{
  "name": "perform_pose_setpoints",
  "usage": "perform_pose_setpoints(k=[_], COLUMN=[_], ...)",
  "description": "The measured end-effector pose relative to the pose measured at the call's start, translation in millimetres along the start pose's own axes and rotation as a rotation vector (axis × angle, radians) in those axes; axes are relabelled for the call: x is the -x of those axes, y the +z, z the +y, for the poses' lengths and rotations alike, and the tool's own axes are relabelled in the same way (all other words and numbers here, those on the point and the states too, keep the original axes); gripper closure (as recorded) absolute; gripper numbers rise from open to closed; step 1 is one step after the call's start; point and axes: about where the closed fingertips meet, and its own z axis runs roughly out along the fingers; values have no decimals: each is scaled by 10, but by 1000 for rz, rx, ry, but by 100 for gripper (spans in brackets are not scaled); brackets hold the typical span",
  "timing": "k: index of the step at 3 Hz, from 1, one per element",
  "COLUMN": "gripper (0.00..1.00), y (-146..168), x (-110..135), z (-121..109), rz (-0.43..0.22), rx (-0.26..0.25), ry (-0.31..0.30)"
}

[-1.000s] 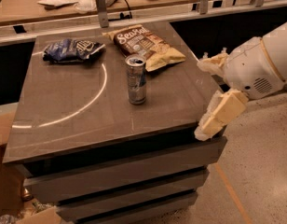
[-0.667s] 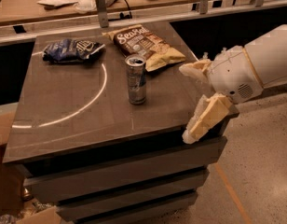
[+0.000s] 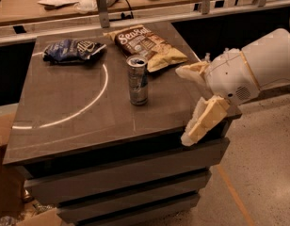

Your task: Move blue chip bag near brown chip bag

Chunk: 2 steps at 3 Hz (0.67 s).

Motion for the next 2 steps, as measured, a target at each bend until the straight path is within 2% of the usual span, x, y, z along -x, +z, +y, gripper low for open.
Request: perform_pose_setpoints(k=[1,2], gripper=[0,0], y=[153,496], x=[63,249], z=[33,93], rz=[-64,-140], rx=[30,94], ry=[-1,-15])
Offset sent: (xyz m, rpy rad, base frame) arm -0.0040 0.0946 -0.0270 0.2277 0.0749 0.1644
